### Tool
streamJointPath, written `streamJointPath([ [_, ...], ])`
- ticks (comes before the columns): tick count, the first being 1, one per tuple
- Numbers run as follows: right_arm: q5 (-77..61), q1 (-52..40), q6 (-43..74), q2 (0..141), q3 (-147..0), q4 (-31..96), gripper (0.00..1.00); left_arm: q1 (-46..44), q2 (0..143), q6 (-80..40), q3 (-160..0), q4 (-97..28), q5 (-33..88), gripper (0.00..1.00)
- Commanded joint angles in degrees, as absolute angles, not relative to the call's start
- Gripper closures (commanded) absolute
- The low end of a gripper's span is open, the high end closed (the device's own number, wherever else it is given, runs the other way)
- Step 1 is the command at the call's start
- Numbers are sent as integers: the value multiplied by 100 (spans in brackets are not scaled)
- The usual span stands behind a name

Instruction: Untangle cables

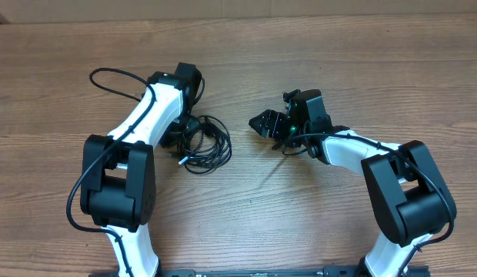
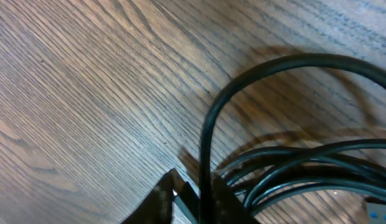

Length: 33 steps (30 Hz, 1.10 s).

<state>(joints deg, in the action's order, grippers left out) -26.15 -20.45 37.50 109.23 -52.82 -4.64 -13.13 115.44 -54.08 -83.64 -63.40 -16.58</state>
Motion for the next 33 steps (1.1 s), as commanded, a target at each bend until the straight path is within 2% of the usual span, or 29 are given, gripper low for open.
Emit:
streamJointPath([
  [1,-2314,-2051,3769,11004,-5214,-357,22,-1313,11657,-5485,-8204,-6300,-1815,75],
  [3,-2314,-2051,3771,11004,-5214,-357,23,-1310,11657,-5483,-8154,-6294,-1817,71],
  [6,-2314,-2051,3769,11004,-5214,-357,23,-1310,11657,-5290,-8136,-6294,-1813,51],
  [11,-2316,-2051,3771,11004,-5214,-357,22,-1308,11657,-4324,-8149,-6182,-1662,0],
  [14,-2316,-2051,3771,11004,-5214,-357,23,-1304,11655,-3636,-8337,-6198,-1153,1],
  [22,-2316,-2051,3769,11004,-5214,-338,22,-1267,11653,-2995,-10014,-7183,-683,0],
  [26,-2316,-2051,3771,11004,-5214,-340,20,-1288,11653,-2425,-10674,-7494,-294,12],
  [27,-2316,-2051,3771,11004,-5214,-340,20,-1288,11653,-2265,-10746,-7540,-178,21],
  [30,-2318,-2051,3771,11004,-5214,-338,20,-1288,11660,-2167,-10748,-7662,-38,69],
  [31,-2320,-2051,3771,11004,-5214,-336,20,-1288,11660,-2169,-10696,-7666,-1,81],
  [33,-2344,-2051,3771,11004,-5214,-336,23,-1310,11660,-2182,-10547,-7618,93,88],
])
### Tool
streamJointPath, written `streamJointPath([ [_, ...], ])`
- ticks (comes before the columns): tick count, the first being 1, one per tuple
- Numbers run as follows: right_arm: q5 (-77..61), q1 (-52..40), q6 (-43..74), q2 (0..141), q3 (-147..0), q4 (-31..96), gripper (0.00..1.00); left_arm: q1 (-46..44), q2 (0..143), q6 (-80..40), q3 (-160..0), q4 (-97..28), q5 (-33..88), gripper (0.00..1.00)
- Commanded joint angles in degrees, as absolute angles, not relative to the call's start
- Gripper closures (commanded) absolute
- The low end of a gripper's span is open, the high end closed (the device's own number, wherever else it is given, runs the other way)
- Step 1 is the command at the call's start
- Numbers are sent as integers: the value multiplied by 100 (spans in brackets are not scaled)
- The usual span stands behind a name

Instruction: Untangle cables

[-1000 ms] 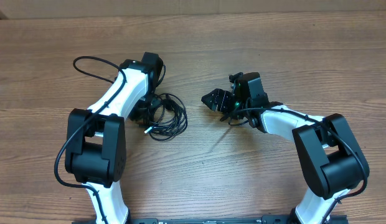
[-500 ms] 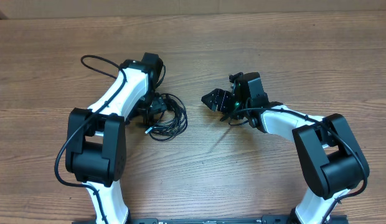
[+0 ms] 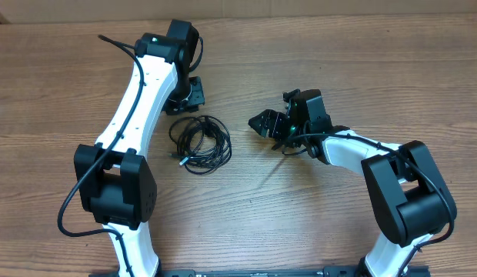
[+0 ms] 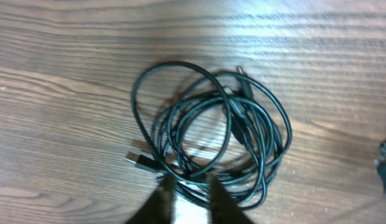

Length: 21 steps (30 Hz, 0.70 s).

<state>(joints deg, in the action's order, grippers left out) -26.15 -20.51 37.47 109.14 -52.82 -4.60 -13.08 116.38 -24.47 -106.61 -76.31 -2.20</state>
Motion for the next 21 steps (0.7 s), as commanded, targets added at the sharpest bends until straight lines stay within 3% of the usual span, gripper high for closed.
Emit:
streamJointPath([
  [1,-2364,-2051,3771,11004,-5214,-336,23,-1334,11660,-2185,-10436,-7535,156,86],
  [5,-2362,-2051,3771,11004,-5214,-338,24,-1461,11660,-2187,-9870,-6995,314,69],
  [10,-2364,-2051,3771,11004,-5214,-336,24,-1610,11660,-2521,-9072,-6204,449,62],
  [13,-2364,-2051,3771,11004,-5214,-333,24,-1675,11660,-2797,-8604,-5658,449,51],
  [17,-2364,-2051,3774,11004,-5214,-333,24,-1804,11660,-3179,-7985,-4661,499,48],
  [21,-2362,-2049,3774,11004,-5214,-333,28,-1968,11660,-2856,-7653,-3723,1396,49],
])
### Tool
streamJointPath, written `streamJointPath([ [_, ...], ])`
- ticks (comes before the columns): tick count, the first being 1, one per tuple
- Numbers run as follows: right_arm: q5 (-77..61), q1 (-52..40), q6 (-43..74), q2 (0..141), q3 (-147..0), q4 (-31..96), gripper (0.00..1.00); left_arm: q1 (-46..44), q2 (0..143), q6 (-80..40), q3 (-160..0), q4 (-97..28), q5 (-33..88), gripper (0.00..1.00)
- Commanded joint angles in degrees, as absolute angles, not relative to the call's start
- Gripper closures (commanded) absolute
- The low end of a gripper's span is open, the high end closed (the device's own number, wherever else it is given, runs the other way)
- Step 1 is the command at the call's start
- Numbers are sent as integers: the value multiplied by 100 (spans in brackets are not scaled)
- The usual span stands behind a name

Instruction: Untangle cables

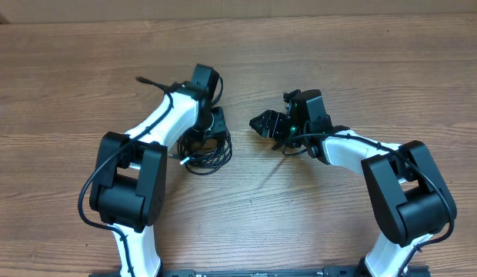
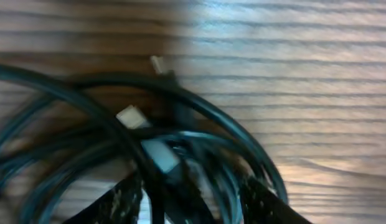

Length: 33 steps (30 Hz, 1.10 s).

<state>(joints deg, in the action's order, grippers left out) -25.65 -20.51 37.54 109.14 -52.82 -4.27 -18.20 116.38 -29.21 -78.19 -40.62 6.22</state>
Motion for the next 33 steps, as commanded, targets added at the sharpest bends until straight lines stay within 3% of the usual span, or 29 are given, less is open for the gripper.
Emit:
streamJointPath([
  [1,-2362,-2045,3776,11004,-5214,-333,30,-2025,11660,-2571,-7642,-3514,1817,48],
  [6,-2364,-1782,3994,10947,-5214,-67,35,-2202,11660,-1400,-7675,-2517,3756,21],
  [10,-2493,-1339,4084,10906,-5214,344,41,-2169,11657,-1284,-7931,-2429,4397,17],
  [14,-2668,-945,4108,10906,-5214,639,42,-2143,11657,-733,-8635,-3275,4541,14],
  [18,-2663,-788,4200,10908,-5214,727,38,-2180,11655,-403,-9625,-4681,3514,9],
  [22,-2665,-792,4200,10908,-5214,727,36,-2189,11655,-539,-10263,-5706,1957,15],
  [29,-2689,-797,4200,10908,-5214,727,35,-2167,11671,-1059,-10256,-6619,622,19],
  [33,-2733,-803,4198,10908,-5214,735,36,-2169,11671,-1225,-10031,-6681,537,23],
])
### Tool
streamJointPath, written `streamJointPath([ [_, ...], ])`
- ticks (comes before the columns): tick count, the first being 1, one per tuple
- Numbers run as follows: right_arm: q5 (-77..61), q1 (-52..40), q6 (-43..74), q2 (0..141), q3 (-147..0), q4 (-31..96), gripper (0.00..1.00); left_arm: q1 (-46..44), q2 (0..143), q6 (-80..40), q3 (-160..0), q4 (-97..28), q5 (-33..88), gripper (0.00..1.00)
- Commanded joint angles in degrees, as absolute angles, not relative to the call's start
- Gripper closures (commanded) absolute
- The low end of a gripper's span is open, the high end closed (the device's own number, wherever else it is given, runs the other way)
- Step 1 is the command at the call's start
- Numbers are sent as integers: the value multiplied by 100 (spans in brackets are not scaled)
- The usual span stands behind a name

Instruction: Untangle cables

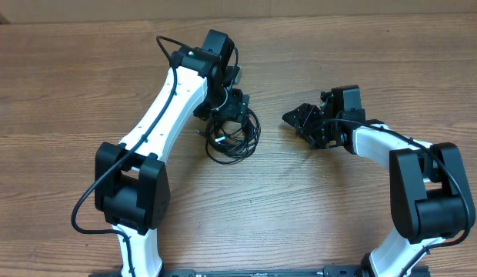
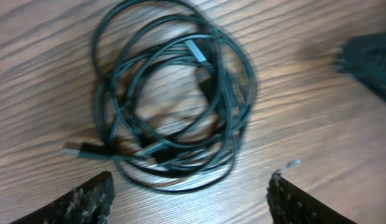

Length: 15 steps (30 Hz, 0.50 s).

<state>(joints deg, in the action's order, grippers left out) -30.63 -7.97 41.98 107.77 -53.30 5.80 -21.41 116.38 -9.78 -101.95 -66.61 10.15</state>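
A bundle of thin black cables (image 1: 235, 139) lies coiled and tangled on the wooden table, with USB plugs sticking out of it. In the left wrist view the bundle (image 2: 174, 99) fills the middle, one plug at its left edge. My left gripper (image 1: 231, 106) hangs just above the far side of the bundle, open; its gripper point (image 2: 193, 182) is over bare wood, with its fingers (image 2: 87, 199) wide apart and nothing between them. My right gripper (image 1: 301, 121) rests to the right of the bundle, apart from it; its jaws are too dark to read.
The wooden table (image 1: 315, 208) extends all around the bundle. The right gripper's dark tip (image 2: 367, 56) shows at the top right of the left wrist view. A cardboard edge runs along the far side of the table (image 1: 300, 6).
The cable bundle now lies further right on the table. My left gripper was low on the bundle and is now lifted above it, wide open. My right gripper has shifted to the right.
My left gripper was first down at the bundle's left side. Then it stood raised beyond the bundle, looking down on the whole coil. Then it was low on the cables' upper right. Now the bundle sits further right and the gripper is open above it.
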Motion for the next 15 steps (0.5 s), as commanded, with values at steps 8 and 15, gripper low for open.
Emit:
streamJointPath([
  [8,-2753,-814,4198,10908,-5214,751,37,-2178,11671,-2182,-8971,-5671,591,44],
  [15,-2753,-814,4198,10908,-5214,751,37,-2178,11671,-2930,-8399,-4921,624,46],
])
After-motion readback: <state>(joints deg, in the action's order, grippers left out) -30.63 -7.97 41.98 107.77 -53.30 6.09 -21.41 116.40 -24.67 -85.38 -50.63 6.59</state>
